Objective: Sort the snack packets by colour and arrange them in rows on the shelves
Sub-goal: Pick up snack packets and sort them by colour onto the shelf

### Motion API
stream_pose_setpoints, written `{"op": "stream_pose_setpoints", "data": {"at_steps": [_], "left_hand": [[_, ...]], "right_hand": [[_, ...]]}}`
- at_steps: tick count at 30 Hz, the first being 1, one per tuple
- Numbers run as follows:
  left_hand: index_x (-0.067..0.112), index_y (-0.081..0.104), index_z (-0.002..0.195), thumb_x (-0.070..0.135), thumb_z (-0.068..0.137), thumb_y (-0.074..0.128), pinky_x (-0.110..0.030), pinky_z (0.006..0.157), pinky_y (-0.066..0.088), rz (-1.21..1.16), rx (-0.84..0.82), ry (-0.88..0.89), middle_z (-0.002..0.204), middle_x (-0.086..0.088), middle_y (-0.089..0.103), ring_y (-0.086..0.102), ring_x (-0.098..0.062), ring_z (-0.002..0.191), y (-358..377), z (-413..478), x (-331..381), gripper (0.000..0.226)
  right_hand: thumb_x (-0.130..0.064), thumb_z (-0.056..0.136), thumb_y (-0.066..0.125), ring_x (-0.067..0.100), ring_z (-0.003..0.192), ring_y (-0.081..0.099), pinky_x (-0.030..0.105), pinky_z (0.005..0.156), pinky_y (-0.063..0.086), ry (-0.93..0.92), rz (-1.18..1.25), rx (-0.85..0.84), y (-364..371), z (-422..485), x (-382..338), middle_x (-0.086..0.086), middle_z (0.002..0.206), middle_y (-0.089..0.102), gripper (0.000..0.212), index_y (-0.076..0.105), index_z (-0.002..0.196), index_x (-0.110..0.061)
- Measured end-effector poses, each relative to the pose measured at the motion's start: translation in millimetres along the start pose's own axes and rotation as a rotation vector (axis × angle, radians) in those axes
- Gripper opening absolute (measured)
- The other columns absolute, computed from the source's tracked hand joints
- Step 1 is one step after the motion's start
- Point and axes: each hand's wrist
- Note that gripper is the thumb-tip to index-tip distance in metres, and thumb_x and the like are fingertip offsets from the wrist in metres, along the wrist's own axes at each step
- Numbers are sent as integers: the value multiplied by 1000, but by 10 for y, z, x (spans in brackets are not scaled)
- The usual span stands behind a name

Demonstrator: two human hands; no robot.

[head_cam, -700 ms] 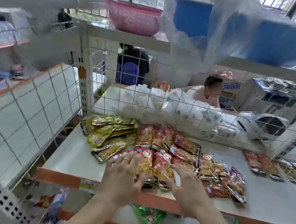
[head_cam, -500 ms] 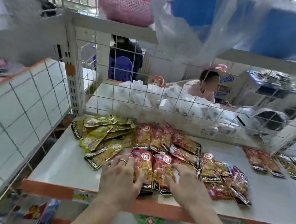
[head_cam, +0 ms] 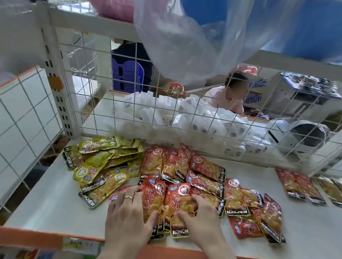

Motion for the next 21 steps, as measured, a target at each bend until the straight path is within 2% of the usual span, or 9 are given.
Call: {"op": "stream_pose_setpoints", "data": {"at_steps": [3,6,9,12,14,16,18,20,21], "left_hand": [[16,61,125,37,87,73,-38,103,46,-154,19,-3,124,1,62,55,-20,117,-30,-49,75,46],[16,59,128,21,92,68,-31,93,48,-375,45,-64,111,3,66,59,-17,102,-89,-102,162,37],[19,63,117,19,92,69,-35,83,55,-556,57,-176,93,6,67,62,-14,85,-206,-189,309,25],[22,62,97,22,93,69,-45,79,57,-741,-24,-270,84,-1,68,65,-19,81,-294,-290,479,8],[19,62,96,27,91,69,-38,74,54,-808,-62,-287,87,-5,67,65,-25,83,-334,-366,633,12],[17,61,91,14,91,69,-26,69,48,-900,-85,-306,89,-11,68,66,-30,83,-362,-469,815,8],[20,58,89,10,89,70,-18,73,44,-921,-125,-318,92,-13,69,66,-30,84,-369,-583,1014,15],[23,61,88,15,85,77,-36,88,51,-923,-166,-325,92,-13,71,67,-34,89,-335,-674,1197,18],[22,63,87,18,82,81,-43,91,52,-919,-176,-320,93,-13,71,66,-35,90,-337,-718,1310,20]], "right_hand": [[-27,92,69,5,91,54,7,69,40,7,96,-28,-60,-1,62,-10,101,57,38,58,125,-13],[-26,93,68,7,85,61,21,75,50,30,227,-57,-165,-45,141,-10,93,64,20,57,107,-17],[-27,92,68,5,85,67,28,80,56,33,368,-112,-329,-94,250,-9,94,71,16,60,106,-25],[-22,91,69,0,84,69,18,73,55,10,509,-163,-578,-226,351,-6,97,73,18,61,108,-22],[-18,91,69,0,84,70,16,73,55,0,589,-180,-754,-345,467,-4,95,74,17,62,106,-20],[-18,90,71,12,90,73,31,84,59,-3,674,-176,-942,-489,594,0,97,76,21,65,109,-15],[-20,87,75,20,94,73,43,91,57,0,741,-159,-1125,-647,740,2,99,77,26,67,111,-15],[-24,85,78,22,96,72,45,95,54,14,794,-146,-1304,-807,892,2,101,76,32,67,113,-15],[-21,85,77,23,96,72,45,95,54,13,821,-136,-1392,-892,972,3,101,76,28,68,111,-14]]}}
Point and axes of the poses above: each hand's wrist, its own z-axis towards the middle knuckle, its own y-axis out of the palm, x = y × z
